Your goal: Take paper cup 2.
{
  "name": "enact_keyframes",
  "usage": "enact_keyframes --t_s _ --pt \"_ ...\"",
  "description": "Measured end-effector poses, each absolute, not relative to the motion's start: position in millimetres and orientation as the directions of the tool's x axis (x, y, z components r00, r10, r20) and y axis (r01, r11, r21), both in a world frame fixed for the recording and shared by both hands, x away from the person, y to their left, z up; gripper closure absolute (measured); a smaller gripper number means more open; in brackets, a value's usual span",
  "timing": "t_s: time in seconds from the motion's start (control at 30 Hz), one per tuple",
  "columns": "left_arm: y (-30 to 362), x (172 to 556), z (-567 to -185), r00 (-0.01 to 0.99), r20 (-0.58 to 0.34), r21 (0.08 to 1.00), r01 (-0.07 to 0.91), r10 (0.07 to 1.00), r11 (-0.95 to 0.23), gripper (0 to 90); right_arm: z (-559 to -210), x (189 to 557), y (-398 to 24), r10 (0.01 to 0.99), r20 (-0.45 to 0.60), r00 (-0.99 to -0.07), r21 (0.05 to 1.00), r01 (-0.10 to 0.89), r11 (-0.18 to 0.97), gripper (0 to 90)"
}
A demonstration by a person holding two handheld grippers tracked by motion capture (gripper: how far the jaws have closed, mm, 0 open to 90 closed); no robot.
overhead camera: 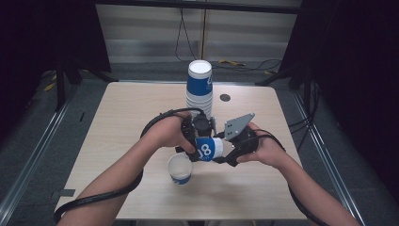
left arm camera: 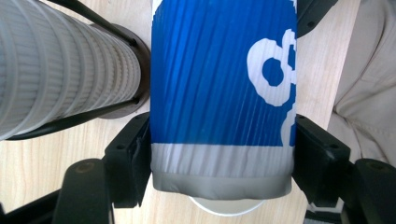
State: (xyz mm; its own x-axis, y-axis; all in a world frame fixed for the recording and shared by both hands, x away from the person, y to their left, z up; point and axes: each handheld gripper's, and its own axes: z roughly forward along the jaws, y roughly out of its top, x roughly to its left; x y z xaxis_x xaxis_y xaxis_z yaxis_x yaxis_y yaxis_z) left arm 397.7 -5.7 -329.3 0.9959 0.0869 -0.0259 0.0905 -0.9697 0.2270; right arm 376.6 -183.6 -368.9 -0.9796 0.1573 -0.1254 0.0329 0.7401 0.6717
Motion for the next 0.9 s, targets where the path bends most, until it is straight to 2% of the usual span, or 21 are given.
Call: enact_keyframes --t_s 0.23,0.43,0.53,0.57,0.9 --pt "11 399 -325 0.989 -0.093 0.336 0.139 0.114 -0.932 29.8 -370 376 -191 0.204 -0.082 -0.976 0.751 0.074 0.656 14.3" --pt "25 402 -326 0.984 -0.123 0.401 0.170 0.131 -0.900 29.8 -377 378 -200 0.249 -0.007 -0.969 0.816 0.139 0.561 13.7" --pt "29 405 -327 0.986 -0.125 0.431 0.152 0.108 -0.890 29.7 -378 379 -205 0.259 0.020 -0.966 0.839 0.158 0.521 13.8" --pt "31 404 -328 0.981 -0.144 0.443 0.184 0.133 -0.877 29.7 -378 379 -206 0.264 0.023 -0.964 0.845 0.160 0.510 13.8" --pt "40 407 -333 0.975 -0.169 0.486 0.208 0.143 -0.849 29.7 -381 378 -216 0.305 0.072 -0.950 0.886 0.202 0.418 13.8"
